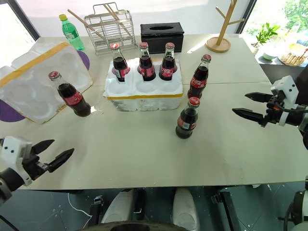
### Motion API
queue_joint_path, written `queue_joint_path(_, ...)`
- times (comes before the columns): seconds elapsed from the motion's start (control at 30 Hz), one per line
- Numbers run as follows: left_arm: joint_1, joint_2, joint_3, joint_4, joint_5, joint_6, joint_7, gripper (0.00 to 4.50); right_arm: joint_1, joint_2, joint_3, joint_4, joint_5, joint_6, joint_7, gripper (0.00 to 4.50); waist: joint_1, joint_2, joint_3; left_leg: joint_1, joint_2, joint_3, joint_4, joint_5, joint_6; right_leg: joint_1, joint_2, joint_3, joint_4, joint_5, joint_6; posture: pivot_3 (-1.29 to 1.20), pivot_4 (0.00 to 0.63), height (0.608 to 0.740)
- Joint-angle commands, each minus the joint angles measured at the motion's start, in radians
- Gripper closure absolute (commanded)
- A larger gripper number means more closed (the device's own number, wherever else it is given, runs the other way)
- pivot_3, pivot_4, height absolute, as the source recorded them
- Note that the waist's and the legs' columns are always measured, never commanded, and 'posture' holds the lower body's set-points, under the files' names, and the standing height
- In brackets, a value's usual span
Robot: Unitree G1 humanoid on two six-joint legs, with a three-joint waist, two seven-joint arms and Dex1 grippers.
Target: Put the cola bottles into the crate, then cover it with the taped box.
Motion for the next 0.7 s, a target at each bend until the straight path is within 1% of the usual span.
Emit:
queue_joint_path(0.03, 0.009, -0.001, 0.003, -0.036, 0.008, -0.023, 0.001, 0.12, -0.015, -0.007, -0.012, -0.021, 0.014, -0.004, 0.001, 0.0, 0.0, 0.0, 0.0, 0.0, 0.0, 0.0, 0.0, 0.0, 0.0, 0.0, 0.0, 0.0, 0.0, 0.0, 0.0, 0.0, 0.15, 0.74)
queue_joint_path(0.33, -0.015, -0.011, -0.002, -0.021, 0.043, -0.046, 0.037, 0.12, -0.011, 0.007, -0.009, -0.028, 0.016, -0.004, -0.008, 0.0, 0.0, 0.0, 0.0, 0.0, 0.0, 0.0, 0.0, 0.0, 0.0, 0.0, 0.0, 0.0, 0.0, 0.0, 0.0, 0.0, 0.15, 0.74)
queue_joint_path(0.43, -0.044, -0.017, 0.004, -0.015, 0.029, -0.039, 0.05, 0.12, -0.019, 0.0, -0.004, -0.013, 0.013, 0.007, 0.0, 0.0, 0.0, 0.0, 0.0, 0.0, 0.0, 0.0, 0.0, 0.0, 0.0, 0.0, 0.0, 0.0, 0.0, 0.0, 0.0, 0.0, 0.15, 0.74)
queue_joint_path(0.6, -0.135, -0.046, 0.008, 0.019, 0.035, -0.057, 0.105, 0.12, -0.09, -0.046, 0.013, -0.001, 0.016, 0.043, 0.052, 0.0, -0.001, 0.001, 0.0, 0.0, 0.0, 0.0, 0.0, 0.0, 0.0, 0.0, 0.001, 0.0, 0.0, 0.0, 0.0, 0.0, 0.15, 0.74)
queue_joint_path(0.7, -0.178, -0.057, -0.002, 0.035, 0.047, -0.066, 0.131, 0.12, -0.164, -0.101, -0.004, 0.009, 0.044, 0.102, 0.094, 0.0, -0.001, 0.003, 0.001, 0.0, 0.0, 0.0, 0.0, 0.0, 0.0, 0.0, 0.002, 0.0, 0.0, 0.0, 0.0, 0.0, 0.15, 0.74)
